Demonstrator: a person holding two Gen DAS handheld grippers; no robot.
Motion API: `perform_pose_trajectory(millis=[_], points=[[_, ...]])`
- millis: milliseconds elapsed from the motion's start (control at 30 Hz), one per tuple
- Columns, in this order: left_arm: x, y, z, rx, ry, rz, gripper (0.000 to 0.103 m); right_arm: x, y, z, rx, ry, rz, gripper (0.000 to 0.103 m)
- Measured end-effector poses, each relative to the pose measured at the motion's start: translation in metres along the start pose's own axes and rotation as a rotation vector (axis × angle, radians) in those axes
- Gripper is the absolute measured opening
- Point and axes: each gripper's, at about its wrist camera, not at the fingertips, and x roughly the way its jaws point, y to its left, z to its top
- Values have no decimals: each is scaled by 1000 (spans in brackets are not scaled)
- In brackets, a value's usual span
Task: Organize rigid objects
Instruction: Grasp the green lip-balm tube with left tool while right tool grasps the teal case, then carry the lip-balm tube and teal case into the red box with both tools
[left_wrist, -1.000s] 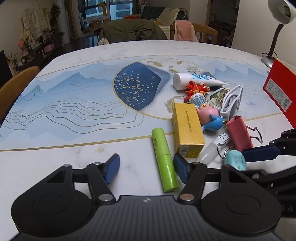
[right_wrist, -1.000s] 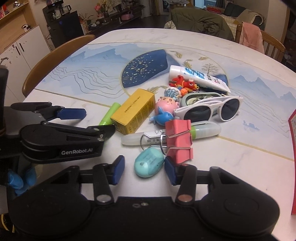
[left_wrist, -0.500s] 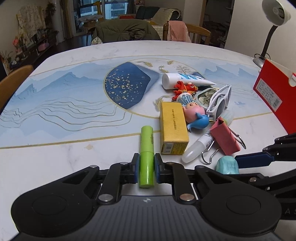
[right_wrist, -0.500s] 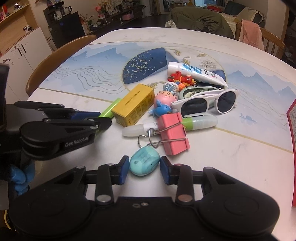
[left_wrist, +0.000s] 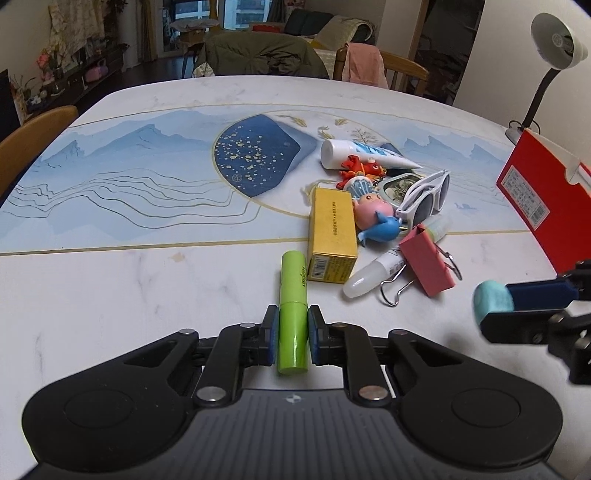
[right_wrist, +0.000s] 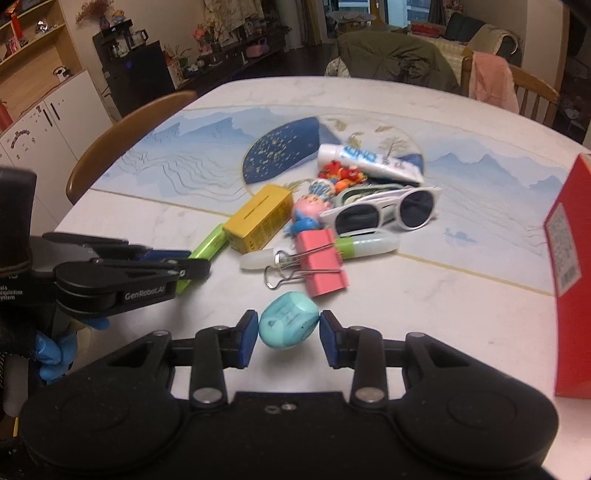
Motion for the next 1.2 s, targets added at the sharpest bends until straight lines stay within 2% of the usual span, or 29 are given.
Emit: perform_pose_trajectory(millis=[267,533,933,1200], points=[[-18,-7,5,-41,-17,1,16,-35,-21,1,14,-62,-4,35],[-41,-33,22,-41,-57,-24,16,-69,-51,2,32,-120,-29,35],[-62,-97,53,12,-108,-94,16,-106,-108,4,73,-196,-74,35],[-62,-156,77,81,-137,-147,16,-125,-153,-2,104,-236,-105,35]])
